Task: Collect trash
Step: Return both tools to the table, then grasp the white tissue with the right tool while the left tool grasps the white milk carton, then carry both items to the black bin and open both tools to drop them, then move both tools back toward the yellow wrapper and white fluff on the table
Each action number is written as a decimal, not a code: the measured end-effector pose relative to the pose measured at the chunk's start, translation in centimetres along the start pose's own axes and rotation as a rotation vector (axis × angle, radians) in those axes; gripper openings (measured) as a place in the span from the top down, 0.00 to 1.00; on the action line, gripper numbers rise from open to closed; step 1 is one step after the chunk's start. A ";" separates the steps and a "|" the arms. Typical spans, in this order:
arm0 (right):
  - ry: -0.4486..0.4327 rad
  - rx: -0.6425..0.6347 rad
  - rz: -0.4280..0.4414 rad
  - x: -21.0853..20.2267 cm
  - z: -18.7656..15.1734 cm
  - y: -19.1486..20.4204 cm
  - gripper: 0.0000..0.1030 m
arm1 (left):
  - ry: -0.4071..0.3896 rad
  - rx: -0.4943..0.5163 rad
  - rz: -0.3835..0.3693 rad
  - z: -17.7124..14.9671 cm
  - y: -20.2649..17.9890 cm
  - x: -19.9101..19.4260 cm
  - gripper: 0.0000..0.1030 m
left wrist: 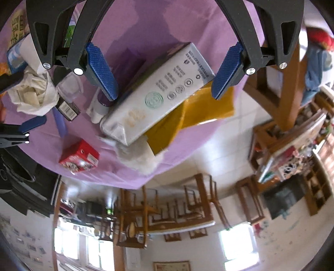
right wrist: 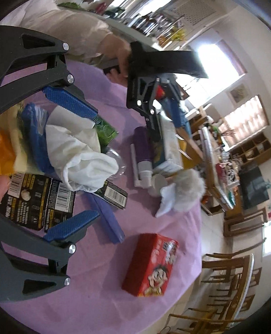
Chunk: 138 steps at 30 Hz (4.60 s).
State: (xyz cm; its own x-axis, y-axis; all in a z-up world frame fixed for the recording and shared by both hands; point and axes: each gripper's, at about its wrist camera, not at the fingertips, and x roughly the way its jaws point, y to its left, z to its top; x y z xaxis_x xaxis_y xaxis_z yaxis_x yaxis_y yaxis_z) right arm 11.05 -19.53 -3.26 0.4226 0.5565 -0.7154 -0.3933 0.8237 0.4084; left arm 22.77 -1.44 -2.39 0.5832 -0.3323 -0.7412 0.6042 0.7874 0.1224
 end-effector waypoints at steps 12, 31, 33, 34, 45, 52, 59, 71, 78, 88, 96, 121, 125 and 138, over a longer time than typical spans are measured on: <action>-0.012 -0.079 -0.042 -0.8 -1.3 1.6 0.82 | -0.031 -0.035 0.055 -1.8 -2.9 -1.8 0.58; -0.317 0.048 0.041 -13.2 -3.5 -2.6 0.83 | -0.235 -0.258 0.042 -3.5 -9.0 -14.4 0.98; -0.330 0.057 0.034 -14.3 -4.2 -3.5 0.83 | -0.204 -0.259 0.044 -3.4 -9.7 -14.1 0.98; -0.334 0.062 0.035 -14.6 -4.4 -3.9 0.83 | -0.169 -0.269 0.017 -3.4 -9.9 -13.5 0.98; -0.345 0.117 0.019 -16.4 -7.3 -7.8 0.80 | -0.018 -0.495 0.206 -5.3 -6.2 -7.8 0.19; -0.323 0.124 0.025 -15.2 -7.4 -8.1 0.80 | 0.057 -0.534 0.218 -6.0 -5.5 -5.3 0.61; -0.372 0.134 0.023 -17.1 -8.5 -8.8 0.80 | -0.103 -0.567 0.158 -4.5 -7.2 -9.7 0.61; -0.552 0.248 -0.139 -25.1 -12.2 -15.0 0.80 | -0.240 -0.311 -0.237 7.4 -25.8 -7.9 0.61; -0.690 0.385 -0.368 -31.9 -17.6 -20.7 0.80 | -0.191 -0.199 -0.459 12.0 -38.2 -2.1 0.61; -0.702 0.519 -0.455 -34.4 -22.5 -26.7 0.80 | -0.102 -0.104 -0.570 15.2 -50.3 5.8 0.61; -0.683 0.572 -0.446 -33.7 -24.2 -29.2 0.80 | -0.043 -0.028 -0.557 15.8 -55.5 9.9 0.60; -0.634 0.461 -0.474 -31.5 -19.2 -22.5 0.05 | -0.233 0.042 -0.298 11.4 -47.6 -1.9 0.06; -0.587 0.393 -0.447 -28.5 -15.8 -19.5 0.05 | -0.257 -0.048 -0.236 9.4 -40.8 -4.3 0.06; -0.395 0.145 -0.259 -15.1 -3.9 -9.5 0.05 | -0.232 -0.362 0.122 1.4 -9.1 -8.2 0.05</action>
State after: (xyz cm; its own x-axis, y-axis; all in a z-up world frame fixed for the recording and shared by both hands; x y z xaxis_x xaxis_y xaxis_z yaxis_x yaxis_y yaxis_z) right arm 5.23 -36.19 1.48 0.7799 0.3069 -0.5455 -0.1285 0.9315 0.3403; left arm 13.23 -6.60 3.48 0.7695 -0.3009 -0.5633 0.3186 0.9453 -0.0697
